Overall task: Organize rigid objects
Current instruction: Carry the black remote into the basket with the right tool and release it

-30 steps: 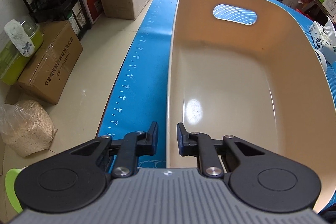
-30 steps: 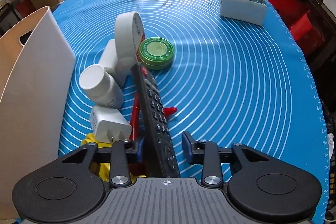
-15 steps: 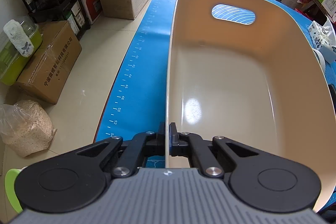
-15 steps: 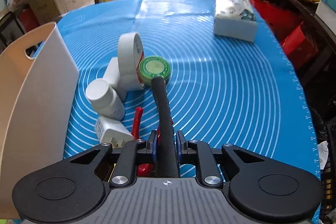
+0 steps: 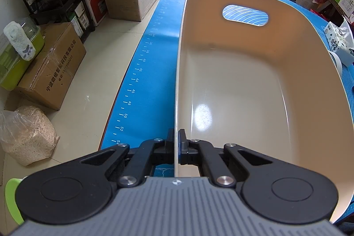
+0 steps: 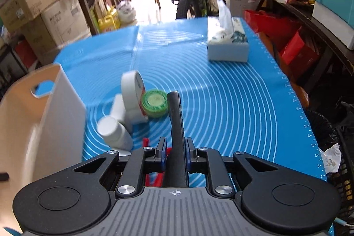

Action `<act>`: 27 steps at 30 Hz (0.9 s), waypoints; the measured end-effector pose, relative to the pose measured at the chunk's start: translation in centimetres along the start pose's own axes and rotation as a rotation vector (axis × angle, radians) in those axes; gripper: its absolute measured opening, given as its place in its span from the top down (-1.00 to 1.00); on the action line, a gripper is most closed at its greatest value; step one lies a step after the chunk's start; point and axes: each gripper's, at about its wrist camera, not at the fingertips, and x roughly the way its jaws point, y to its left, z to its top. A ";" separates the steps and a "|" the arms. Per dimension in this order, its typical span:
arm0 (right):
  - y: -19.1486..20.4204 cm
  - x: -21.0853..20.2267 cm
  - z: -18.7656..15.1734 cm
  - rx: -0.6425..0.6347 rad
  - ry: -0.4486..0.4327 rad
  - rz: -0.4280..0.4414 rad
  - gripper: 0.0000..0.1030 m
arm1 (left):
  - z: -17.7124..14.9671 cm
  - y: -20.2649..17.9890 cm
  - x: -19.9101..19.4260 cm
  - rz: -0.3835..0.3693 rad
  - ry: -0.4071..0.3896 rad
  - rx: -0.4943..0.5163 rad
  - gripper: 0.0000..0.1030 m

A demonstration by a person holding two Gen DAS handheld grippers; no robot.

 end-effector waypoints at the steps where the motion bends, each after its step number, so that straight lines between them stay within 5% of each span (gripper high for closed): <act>1: 0.3 -0.5 0.1 0.001 -0.019 0.000 0.48 | 0.0 0.0 0.0 0.001 0.000 0.001 0.94; 12: 6.6 -5.5 1.9 -0.048 -0.181 0.136 0.48 | -0.1 0.3 0.0 -0.006 0.000 0.004 0.94; 27: 19.4 -2.7 1.1 -0.212 -0.122 0.331 0.48 | -0.3 0.3 0.0 -0.023 -0.003 0.003 0.94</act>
